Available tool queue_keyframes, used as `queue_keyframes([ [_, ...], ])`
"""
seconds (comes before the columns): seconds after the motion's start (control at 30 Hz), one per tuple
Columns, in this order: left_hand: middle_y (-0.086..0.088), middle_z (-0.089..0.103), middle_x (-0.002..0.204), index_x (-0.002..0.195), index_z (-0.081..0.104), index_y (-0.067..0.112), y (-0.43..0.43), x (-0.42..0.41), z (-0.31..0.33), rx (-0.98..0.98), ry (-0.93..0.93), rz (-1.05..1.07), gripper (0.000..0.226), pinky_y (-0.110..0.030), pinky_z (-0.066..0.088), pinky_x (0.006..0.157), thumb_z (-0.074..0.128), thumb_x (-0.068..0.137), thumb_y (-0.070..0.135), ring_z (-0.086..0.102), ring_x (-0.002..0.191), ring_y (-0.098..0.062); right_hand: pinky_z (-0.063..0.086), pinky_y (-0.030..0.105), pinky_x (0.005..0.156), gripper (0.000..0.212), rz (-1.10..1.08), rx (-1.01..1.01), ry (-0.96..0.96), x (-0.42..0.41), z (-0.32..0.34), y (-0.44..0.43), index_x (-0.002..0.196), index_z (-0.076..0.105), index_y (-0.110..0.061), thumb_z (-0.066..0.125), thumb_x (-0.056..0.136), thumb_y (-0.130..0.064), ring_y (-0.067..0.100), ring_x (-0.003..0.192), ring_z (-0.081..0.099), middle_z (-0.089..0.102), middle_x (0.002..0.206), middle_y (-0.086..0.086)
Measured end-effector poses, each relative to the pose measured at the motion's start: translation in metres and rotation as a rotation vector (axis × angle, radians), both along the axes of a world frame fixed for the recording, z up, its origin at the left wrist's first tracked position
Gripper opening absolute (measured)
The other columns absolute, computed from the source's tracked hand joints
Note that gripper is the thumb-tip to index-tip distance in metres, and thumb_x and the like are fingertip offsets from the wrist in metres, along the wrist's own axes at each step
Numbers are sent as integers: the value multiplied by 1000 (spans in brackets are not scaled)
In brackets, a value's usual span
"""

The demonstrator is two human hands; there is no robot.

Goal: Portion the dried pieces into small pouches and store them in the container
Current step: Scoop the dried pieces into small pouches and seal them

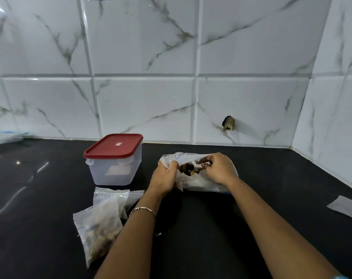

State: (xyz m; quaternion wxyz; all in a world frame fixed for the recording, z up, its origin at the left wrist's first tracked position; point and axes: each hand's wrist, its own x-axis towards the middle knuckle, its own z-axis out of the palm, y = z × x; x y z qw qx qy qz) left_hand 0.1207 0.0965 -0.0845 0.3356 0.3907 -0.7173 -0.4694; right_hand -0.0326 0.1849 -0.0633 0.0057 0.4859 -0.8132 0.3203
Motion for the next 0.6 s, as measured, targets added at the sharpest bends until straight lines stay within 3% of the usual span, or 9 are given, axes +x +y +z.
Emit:
queue_keyframes([
  [0.17, -9, 60, 113, 125, 49, 10, 2, 1, 1, 33, 55, -20, 41, -29, 42, 72, 40, 93, 34, 56, 94, -17, 35, 18, 48, 25, -15, -6, -154, -5, 7, 2, 95, 76, -29, 60, 91, -11, 8, 58, 55, 61, 68, -11],
  [0.33, -10, 62, 109, 120, 52, 11, 1, 2, 2, 94, 87, -30, 42, -36, 49, 82, 41, 89, 38, 59, 98, -23, 39, 21, 49, 21, -30, 29, -245, -5, 13, 4, 93, 76, -22, 62, 89, -7, 9, 54, 55, 72, 83, 0],
  [0.43, -12, 64, 108, 116, 54, 13, 3, 3, 2, 140, 122, -53, 46, -43, 51, 90, 42, 81, 41, 61, 99, -25, 40, 22, 47, 25, -43, 60, -351, -4, 13, 3, 91, 76, -17, 59, 86, 0, 9, 50, 54, 74, 82, 3],
  [0.53, -13, 63, 108, 119, 53, 12, 6, 3, 3, 171, 127, -87, 41, -37, 51, 81, 40, 87, 35, 60, 97, -26, 38, 19, 43, 28, -47, 58, -496, -3, 11, 6, 92, 76, -13, 56, 86, 5, 5, 41, 49, 73, 73, 3],
  [0.6, -13, 63, 102, 119, 54, 9, 5, 2, 2, 200, 133, -103, 36, -32, 48, 75, 38, 94, 29, 60, 92, -24, 41, 18, 46, 29, -43, 57, -541, -1, 11, 9, 93, 76, -14, 58, 85, 7, 5, 48, 54, 71, 72, 2],
])
